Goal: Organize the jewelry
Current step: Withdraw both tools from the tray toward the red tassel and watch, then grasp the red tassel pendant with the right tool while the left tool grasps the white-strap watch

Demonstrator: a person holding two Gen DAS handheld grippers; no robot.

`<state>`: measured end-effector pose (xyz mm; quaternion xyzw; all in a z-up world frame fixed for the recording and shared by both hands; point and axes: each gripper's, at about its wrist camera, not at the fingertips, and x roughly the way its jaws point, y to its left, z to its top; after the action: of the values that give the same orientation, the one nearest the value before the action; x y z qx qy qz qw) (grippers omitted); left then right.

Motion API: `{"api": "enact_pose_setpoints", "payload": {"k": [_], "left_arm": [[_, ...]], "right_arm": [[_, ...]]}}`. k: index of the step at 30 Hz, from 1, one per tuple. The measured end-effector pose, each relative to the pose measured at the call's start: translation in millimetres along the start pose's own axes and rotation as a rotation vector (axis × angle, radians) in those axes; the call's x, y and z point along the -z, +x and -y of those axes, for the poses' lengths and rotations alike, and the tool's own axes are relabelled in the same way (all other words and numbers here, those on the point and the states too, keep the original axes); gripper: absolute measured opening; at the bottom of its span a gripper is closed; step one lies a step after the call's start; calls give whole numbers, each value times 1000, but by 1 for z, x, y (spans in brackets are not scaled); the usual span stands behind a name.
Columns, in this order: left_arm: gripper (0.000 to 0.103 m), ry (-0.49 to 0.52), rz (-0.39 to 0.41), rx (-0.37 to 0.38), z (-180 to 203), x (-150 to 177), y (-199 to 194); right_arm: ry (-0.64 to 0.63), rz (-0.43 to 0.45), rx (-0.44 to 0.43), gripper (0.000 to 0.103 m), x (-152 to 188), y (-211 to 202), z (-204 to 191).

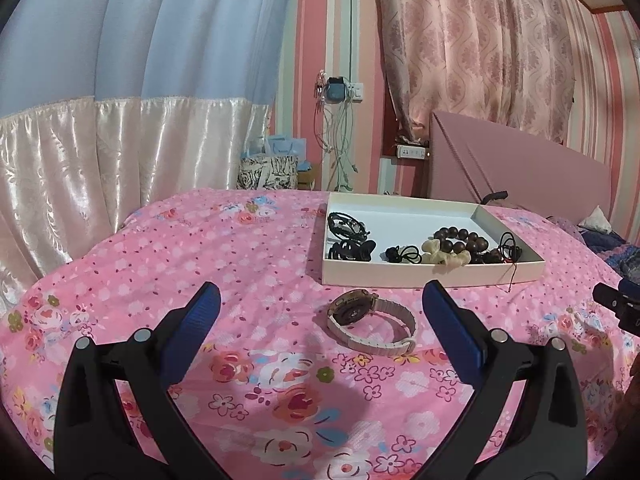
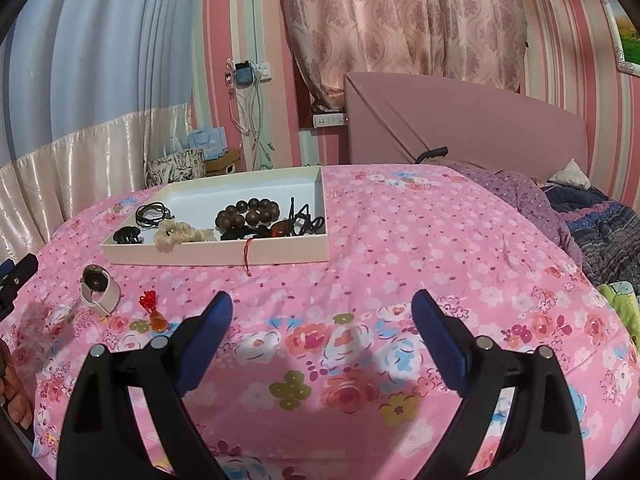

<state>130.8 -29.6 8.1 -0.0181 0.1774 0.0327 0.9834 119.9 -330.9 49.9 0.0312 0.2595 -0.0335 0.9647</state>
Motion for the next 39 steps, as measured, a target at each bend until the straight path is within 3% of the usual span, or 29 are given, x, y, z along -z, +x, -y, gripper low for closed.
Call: {"api": "enact_pose_setpoints", "payload": {"k": [15,22,25,30,35,37,39], "left_arm": [[100,-13,-27,2,-2,1,5],[100,-38,-108,4,-7,2,21],[100,-72,-144,7,-14,3,29],[100,-82,-292,41,-16,7,59],[100,-108,-307,78,-28,3,68],[100,-111,-330,85,-32,4,74],[100,-114,-350,103,-33,5,80]], "right_arm": [[4,2,-27,91,1,0,0],[120,-107,-137,91,2,23,1],[80,-135,-140,91,2,31,-16],[-13,-168,-159,91,-1,43,-59],[-164,-201,-188,90,-9,63,-106],[-182,-222,-206,87,-10,71,-115],[-194,-243,-214,76,-10,78,-122]]}}
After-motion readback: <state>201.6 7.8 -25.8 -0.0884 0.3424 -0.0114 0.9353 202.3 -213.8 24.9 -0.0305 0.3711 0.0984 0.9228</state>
